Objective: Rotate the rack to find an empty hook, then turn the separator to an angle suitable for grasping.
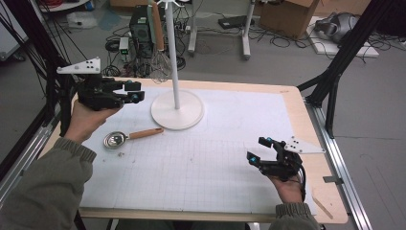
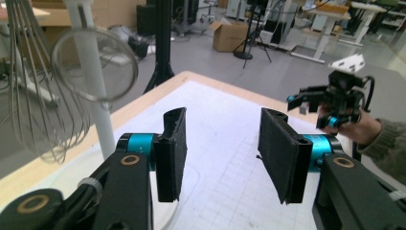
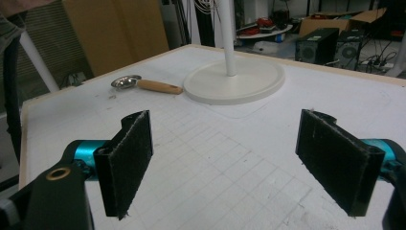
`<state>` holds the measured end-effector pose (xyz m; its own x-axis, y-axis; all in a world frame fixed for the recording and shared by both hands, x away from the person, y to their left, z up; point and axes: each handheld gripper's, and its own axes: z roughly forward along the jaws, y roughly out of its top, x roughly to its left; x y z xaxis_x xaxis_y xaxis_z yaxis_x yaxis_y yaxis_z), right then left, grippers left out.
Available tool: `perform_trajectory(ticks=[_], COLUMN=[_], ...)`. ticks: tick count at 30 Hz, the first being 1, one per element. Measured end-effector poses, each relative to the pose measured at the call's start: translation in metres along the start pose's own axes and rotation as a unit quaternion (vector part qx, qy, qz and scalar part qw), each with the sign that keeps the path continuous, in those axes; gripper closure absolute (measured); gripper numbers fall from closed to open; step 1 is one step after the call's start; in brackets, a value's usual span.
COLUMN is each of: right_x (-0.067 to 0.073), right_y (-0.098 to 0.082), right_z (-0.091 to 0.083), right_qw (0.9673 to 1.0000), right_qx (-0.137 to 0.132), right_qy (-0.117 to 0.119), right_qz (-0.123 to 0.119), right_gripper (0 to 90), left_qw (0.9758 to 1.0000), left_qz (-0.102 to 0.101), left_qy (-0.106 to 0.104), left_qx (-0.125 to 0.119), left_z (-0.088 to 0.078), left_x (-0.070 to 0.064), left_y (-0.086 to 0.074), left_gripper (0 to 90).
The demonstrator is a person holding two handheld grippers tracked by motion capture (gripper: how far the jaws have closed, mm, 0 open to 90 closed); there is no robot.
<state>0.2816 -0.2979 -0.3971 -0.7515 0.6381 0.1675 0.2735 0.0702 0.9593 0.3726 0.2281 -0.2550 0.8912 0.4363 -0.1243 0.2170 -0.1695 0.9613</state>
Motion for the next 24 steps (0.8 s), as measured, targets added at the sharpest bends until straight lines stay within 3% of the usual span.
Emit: perform_trajectory(ticks=[11,17,24], right_x=[0.001,0.002,0.003], right_y=[0.000,0.000,0.000], right_z=[0.000,0.000,0.000], right_qw=[1.0000,1.0000,1.0000], right_qx=[0.004,0.005,0.007], right_qy=[-0.001,0.000,0.002], right_qz=[-0.003,-0.003,-0.006], right_gripper=[19.1,19.1,19.1], left_qw=[0.9999,0.9995,0.9981], left_qz=[-0.003,0.004,0.006], left_qy=[0.002,0.009,0.019], left_qx=[0.011,0.029,0.057], left_z=[0.000,0.006,0.011], left_x=[0.001,0.000,0.005], left_y=[-0.025,-0.041,-0.064], left_gripper=[50.9,52.2,63.2])
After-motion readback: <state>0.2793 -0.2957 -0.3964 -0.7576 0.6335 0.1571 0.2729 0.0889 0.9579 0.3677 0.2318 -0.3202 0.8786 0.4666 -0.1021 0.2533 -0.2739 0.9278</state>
